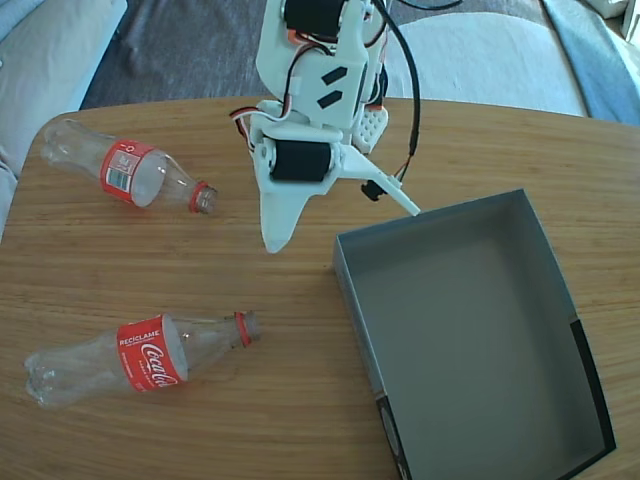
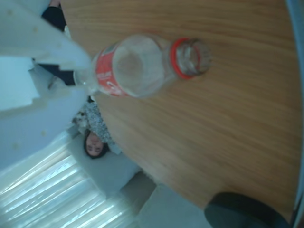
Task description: Grasp the bottles and put them in the box.
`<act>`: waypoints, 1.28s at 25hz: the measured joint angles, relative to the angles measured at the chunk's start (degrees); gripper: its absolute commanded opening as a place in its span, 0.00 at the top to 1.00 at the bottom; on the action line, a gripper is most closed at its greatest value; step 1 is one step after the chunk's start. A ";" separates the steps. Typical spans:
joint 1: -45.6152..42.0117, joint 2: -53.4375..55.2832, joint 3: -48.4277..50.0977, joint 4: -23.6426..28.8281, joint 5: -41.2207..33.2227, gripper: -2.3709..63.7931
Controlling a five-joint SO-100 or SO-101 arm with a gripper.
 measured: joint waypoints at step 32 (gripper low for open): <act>6.42 -17.14 -14.33 15.12 -15.73 0.41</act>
